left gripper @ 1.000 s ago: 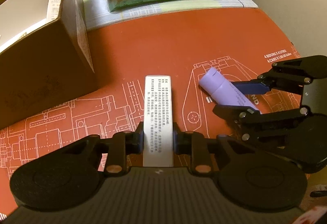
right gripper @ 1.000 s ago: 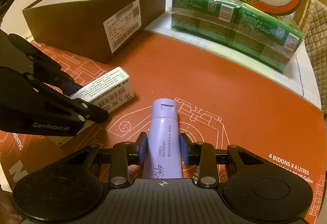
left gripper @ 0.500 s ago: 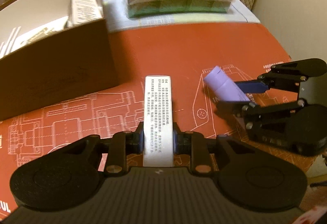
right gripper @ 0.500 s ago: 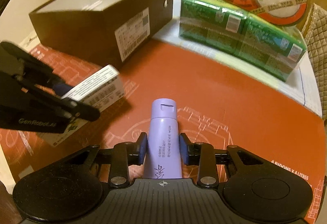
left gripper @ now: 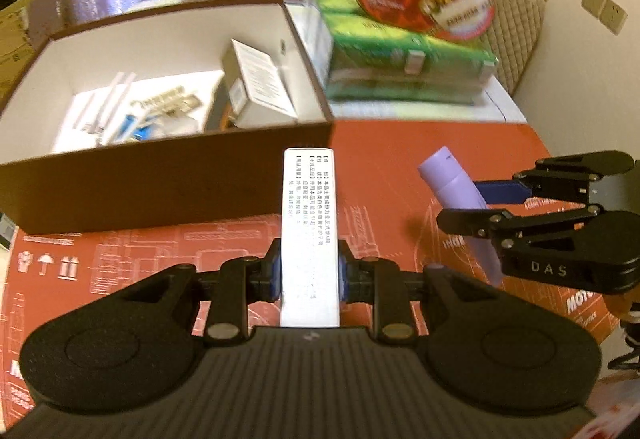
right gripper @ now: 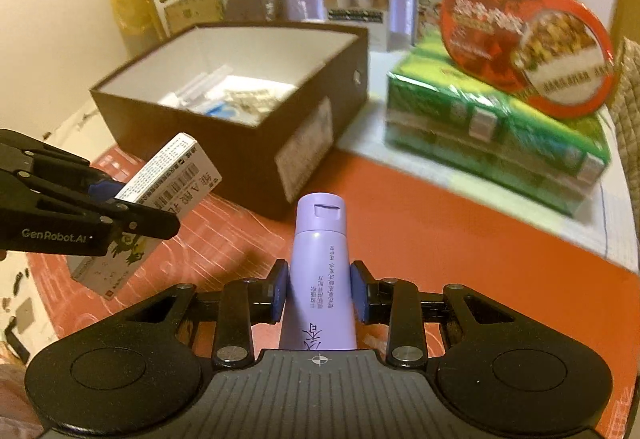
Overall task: Organize rigid objects
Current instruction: 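Carry the white box and lavender tube with both tools over the open box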
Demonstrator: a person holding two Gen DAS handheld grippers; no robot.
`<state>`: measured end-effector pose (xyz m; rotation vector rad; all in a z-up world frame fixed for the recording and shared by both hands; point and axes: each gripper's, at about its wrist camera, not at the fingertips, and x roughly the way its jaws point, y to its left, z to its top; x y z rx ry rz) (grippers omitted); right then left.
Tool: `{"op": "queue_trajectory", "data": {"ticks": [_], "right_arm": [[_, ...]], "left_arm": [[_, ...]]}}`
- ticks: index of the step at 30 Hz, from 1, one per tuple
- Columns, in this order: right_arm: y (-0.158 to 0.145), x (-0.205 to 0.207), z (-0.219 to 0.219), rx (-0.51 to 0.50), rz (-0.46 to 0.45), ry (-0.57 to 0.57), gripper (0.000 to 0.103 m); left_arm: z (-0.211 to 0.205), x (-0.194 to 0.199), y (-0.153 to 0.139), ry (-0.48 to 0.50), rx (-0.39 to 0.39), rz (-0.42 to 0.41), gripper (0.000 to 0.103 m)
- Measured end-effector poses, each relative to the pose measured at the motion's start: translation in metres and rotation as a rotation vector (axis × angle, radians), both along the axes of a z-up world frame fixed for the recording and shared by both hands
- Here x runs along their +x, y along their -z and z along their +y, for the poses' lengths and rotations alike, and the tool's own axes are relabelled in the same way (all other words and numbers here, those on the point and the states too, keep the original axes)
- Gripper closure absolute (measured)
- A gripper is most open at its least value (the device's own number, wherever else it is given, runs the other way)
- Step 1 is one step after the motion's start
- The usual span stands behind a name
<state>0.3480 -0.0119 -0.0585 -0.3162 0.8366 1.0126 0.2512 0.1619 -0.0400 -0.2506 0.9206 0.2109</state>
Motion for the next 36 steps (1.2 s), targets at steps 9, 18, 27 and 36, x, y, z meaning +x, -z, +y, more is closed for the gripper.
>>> {"op": "queue_trajectory", "data": {"ticks": [9, 18, 27, 36], "right_arm": [[-0.026, -0.009, 0.038, 0.052, -0.009, -0.052, 0.073], [-0.043, -0.010, 0.086, 0.088, -0.022, -0.082, 0.073], [-0.060, 0.001, 0.141, 0.140, -0.021, -0.076, 0.073], [-0.062, 0.025, 0.196, 0.147, 0.005, -0.026, 0.073]], "left_arm": [[0.035, -0.016, -0.020, -0.055, 0.018, -0.054, 0.082], [0.080, -0.026, -0.038, -0.104, 0.053, -0.105, 0.082], [0.132, -0.021, -0.049, -0.122, 0.098, -0.131, 0.082], [0.189, 0.001, -0.046, -0.129, 0.136, -0.104, 0.081]]}}
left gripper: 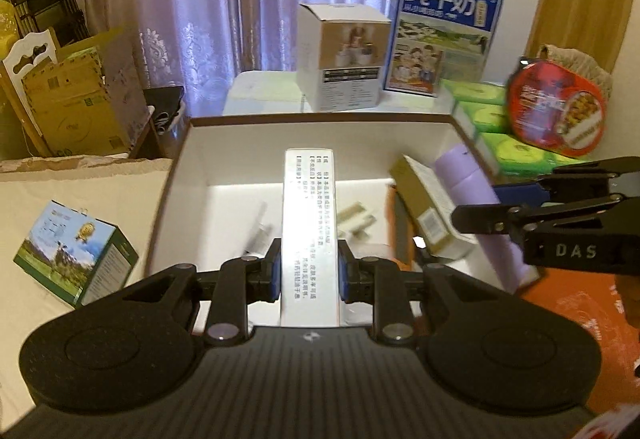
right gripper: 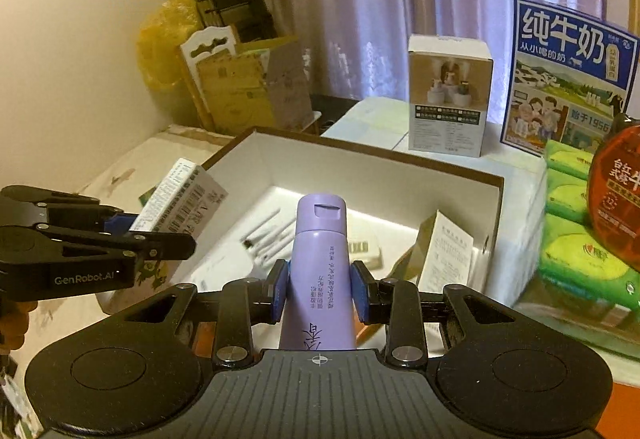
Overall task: Organize rigid objects
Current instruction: 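Carry the white box and lavender tube with both tools over the open box, then open the left tool releasing the white box while the right tool releases the tube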
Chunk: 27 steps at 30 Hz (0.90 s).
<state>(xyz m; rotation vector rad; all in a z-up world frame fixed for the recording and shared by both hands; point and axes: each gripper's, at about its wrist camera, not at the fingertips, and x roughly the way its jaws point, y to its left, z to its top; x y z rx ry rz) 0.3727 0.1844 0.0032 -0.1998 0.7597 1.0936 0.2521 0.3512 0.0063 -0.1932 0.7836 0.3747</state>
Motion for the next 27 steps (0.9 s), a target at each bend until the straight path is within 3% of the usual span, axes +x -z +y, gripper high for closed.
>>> {"op": "queue_trajectory", "data": {"ticks": [13, 27], "right_arm": [[0.017, 0.045, 0.052, -0.046, 0.045, 0.117, 0.073], [0.043, 0.078, 0.070, -0.106, 0.099, 0.212, 0.073]], "left_arm": [[0.070, 0.049, 0.026, 0.011, 0.042, 0.092, 0.081], [0.107, 0.093, 0.059, 0.047, 0.048, 0.174, 0.081]]}}
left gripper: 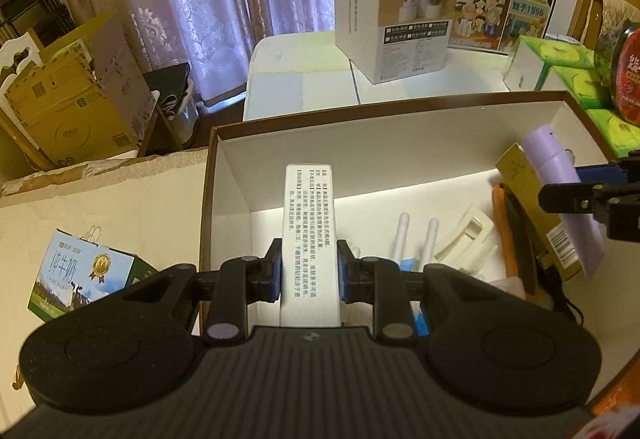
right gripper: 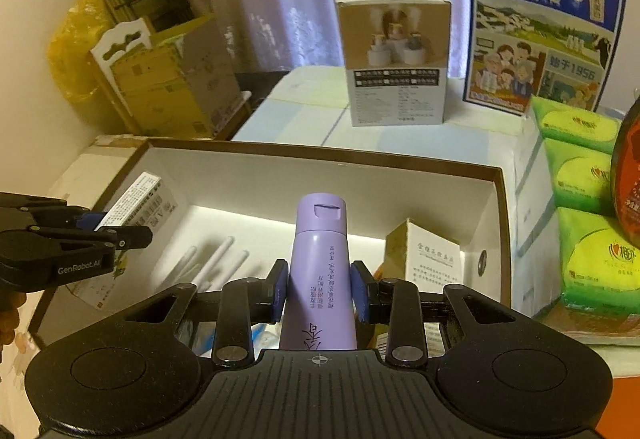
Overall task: Organize rigid objects
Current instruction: 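Open the left tool releasing the white box while the right tool releases the tube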
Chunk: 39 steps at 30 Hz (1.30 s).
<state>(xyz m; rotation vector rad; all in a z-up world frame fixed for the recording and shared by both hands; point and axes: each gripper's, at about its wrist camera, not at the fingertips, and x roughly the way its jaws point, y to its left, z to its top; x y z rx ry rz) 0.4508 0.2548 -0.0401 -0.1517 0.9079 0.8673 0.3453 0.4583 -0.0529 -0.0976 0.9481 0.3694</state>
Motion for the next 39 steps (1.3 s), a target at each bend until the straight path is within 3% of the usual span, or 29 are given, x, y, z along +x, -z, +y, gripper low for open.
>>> {"op": "queue_trajectory", "data": {"ticks": [22, 29, 39], "right_arm": [[0.012, 0.014, 0.014, -0.042, 0.013, 0.036, 0.073], [0.003, 0.020, 0.009, 0.002, 0.000, 0.092, 0.073], [-0.001, 0.006, -0.002, -0.010, 0.025, 0.062, 0.070]], "left_arm": [[0.007, -0.002, 0.001, 0.012, -0.022, -0.034, 0.063], [0.005, -0.009, -0.005, 0.005, -0.028, -0.060, 0.048], [-0.003, -0.019, -0.013, 0.006, -0.047, -0.094, 0.044]]}}
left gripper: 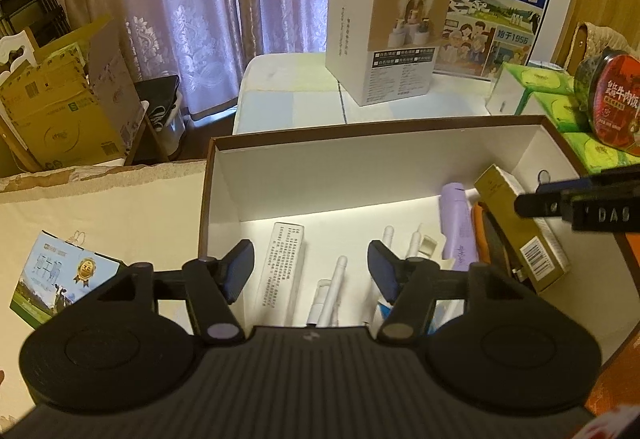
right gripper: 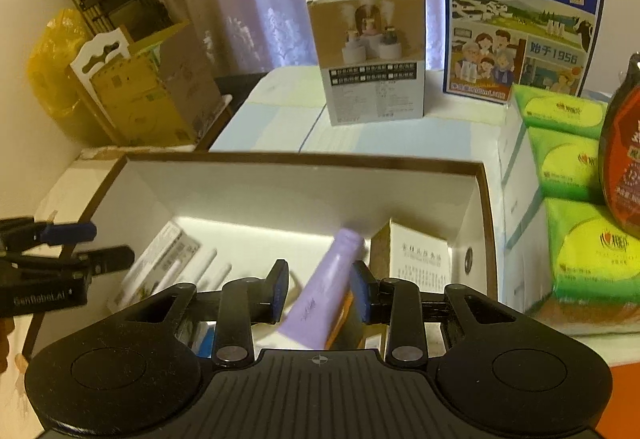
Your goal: Organize rigid objects
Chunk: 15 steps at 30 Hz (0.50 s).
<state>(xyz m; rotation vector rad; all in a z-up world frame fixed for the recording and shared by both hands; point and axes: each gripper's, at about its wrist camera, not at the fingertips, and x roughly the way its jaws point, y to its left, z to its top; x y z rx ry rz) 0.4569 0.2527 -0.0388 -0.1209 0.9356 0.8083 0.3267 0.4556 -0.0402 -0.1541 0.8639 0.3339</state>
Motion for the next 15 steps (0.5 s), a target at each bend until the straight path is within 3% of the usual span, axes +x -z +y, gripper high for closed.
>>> {"op": "queue_trajectory", "data": {"ticks": [7, 15], "right_arm": [[-0.003, -0.019, -0.011, 0.006, -0.011, -0.006, 0.044], [-0.017, -0.046, -0.027, 0.017, -0.053, 0.007, 0.038]], "left_arm": [[-0.007, -0.009, -0.008, -0.006, -0.001, -0.033, 0.037], [-0.024, -0.025, -0.020, -0.008, 0.014, -0.083, 0.032]]}}
